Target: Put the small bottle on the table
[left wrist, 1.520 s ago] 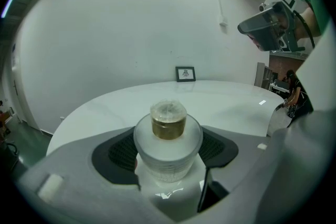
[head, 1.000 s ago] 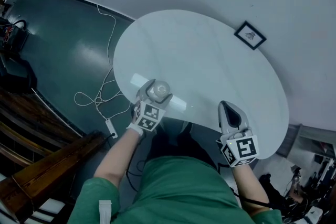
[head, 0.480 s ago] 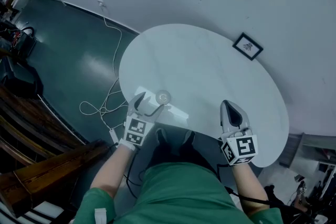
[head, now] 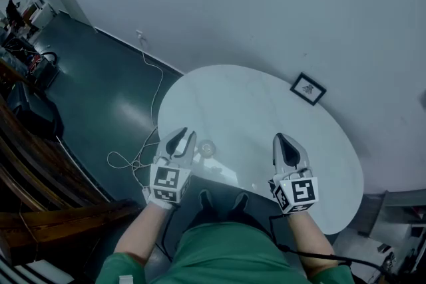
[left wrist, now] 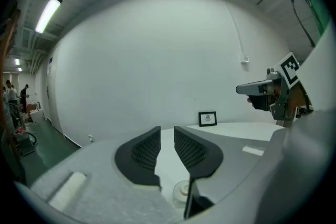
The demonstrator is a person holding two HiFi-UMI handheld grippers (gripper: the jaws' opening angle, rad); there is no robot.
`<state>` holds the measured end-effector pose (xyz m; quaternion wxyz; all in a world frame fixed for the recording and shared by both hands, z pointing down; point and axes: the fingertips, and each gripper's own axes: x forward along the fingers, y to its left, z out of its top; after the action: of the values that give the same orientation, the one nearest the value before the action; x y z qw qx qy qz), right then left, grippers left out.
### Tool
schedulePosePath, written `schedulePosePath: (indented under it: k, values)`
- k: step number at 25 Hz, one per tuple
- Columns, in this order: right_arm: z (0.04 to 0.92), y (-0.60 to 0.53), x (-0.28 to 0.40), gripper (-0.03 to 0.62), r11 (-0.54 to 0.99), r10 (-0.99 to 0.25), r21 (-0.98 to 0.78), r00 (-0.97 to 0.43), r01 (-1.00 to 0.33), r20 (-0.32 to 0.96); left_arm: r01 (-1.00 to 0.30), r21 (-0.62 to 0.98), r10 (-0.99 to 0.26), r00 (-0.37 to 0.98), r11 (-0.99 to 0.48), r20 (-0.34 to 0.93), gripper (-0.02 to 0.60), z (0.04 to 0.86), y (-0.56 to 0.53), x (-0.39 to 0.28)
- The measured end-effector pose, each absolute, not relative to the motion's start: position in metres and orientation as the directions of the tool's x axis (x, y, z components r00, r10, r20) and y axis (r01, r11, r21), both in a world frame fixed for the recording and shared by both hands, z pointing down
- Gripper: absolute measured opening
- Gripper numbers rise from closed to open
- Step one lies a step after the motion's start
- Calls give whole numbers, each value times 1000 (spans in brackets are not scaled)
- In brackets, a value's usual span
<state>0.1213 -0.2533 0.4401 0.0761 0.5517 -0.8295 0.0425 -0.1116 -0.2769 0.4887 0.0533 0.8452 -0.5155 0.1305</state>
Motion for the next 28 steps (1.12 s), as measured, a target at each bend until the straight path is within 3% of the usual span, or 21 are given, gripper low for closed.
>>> schedulePosePath:
  k: [9,17,28]
  values:
    - [395,-269,122,-6,402,-914,43,-398,-915,81,-898,-19,-885,428,-439,182,43,418,-288,-85]
    - [356,-279,128,-6,419,-907,25,-420,-908,-29,-890,-66,-892,449,-452,60,38,365,-299,-62]
    - [326,-291,144,-5,420,-903,52,-423,-906,-80,-885,-147,-892,452,-442,-36,37,319,-302,-46]
